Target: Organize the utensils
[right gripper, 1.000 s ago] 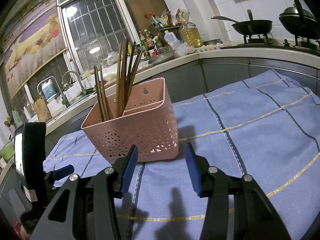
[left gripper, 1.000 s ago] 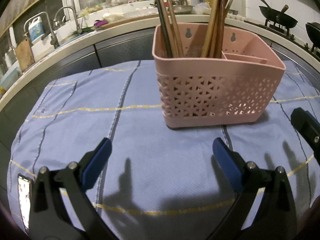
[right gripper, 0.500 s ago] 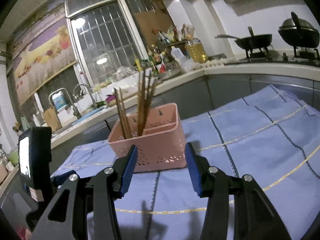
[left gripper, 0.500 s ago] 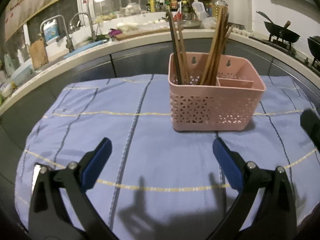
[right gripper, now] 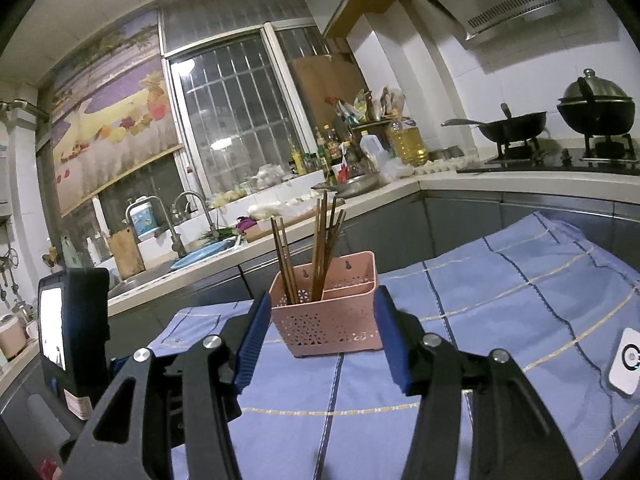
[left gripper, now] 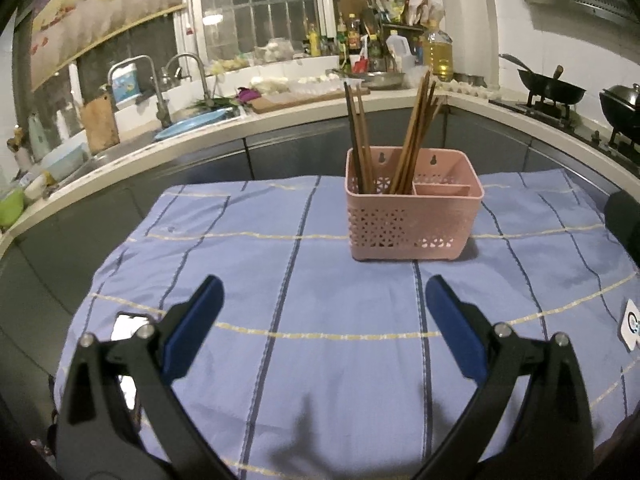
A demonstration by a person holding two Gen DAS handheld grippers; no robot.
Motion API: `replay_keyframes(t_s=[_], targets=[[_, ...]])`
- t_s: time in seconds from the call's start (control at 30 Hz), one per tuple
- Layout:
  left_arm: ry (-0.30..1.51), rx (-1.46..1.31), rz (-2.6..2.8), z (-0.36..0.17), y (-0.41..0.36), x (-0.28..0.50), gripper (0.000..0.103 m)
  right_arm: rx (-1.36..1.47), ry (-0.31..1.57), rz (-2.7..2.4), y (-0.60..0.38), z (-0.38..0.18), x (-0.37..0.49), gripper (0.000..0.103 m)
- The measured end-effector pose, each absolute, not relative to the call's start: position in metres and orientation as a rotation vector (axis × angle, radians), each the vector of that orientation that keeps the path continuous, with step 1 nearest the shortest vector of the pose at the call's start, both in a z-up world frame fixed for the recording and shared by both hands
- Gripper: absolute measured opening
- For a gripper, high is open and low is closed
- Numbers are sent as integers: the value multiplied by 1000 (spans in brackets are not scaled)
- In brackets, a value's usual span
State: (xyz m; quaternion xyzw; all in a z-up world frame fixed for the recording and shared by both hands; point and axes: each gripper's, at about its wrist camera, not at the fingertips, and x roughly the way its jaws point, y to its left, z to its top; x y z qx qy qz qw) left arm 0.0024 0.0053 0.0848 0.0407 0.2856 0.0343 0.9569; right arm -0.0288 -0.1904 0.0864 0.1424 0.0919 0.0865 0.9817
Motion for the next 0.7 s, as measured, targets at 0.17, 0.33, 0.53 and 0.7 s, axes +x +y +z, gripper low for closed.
replay_keyframes(t_s=[0.17,0.33,0.53,0.7], targets=[[563,73,91,93,12,-18,97,286,217,167,-193,85,-38,55],[560,55,99,99,21,-29,97,309,272,188,-195,82,-38,55],[532,73,112,109,22,-36,97,293,266,203,-189,91,-46,55],[495,67,117,118,24,-44,97,272,242,214,-183,97,-53,56]])
